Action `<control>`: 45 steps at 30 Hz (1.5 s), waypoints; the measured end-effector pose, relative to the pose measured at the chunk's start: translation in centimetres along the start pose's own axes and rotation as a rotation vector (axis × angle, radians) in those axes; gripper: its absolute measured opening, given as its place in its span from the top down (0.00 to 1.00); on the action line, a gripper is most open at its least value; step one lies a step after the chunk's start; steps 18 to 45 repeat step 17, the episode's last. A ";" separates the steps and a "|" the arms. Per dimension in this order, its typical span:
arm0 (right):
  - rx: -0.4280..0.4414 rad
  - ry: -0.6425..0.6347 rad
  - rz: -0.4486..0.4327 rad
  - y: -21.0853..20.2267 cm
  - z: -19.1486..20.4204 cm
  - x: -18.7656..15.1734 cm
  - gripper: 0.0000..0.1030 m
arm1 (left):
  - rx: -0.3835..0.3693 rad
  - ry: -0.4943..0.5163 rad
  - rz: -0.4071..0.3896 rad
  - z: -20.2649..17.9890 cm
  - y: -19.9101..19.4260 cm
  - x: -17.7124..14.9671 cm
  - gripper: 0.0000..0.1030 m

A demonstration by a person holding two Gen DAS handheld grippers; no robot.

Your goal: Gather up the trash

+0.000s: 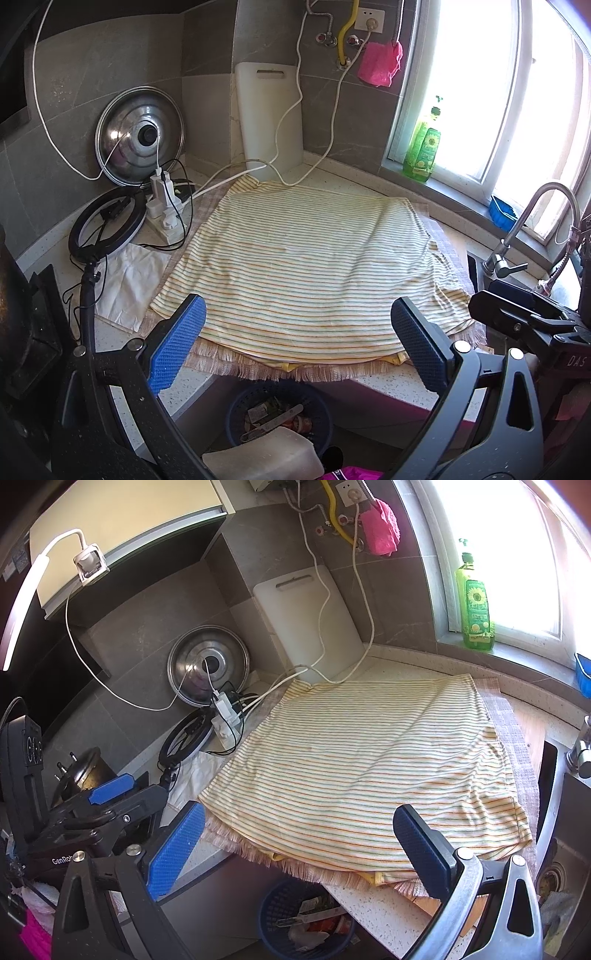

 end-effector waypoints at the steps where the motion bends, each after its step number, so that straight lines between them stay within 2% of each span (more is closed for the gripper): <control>1: 0.000 0.000 0.000 0.0 0.0 0.0 0.00 | -0.001 0.003 0.001 0.0 0.0 0.0 0.01; 45: -0.002 0.001 0.010 0.1 0.0 -0.3 0.00 | 0.004 0.015 -0.019 1.1 0.1 -0.4 0.01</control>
Point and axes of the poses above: each gripper's, at about its wrist camera, not at the fingertips, and y roughly the way its jaws point, z to its left, x to its top, the point moved 2 cm from there along y, roughly the way its jaws point, and after that the axes turned 2 degrees about -x, right-handed, at the moved point
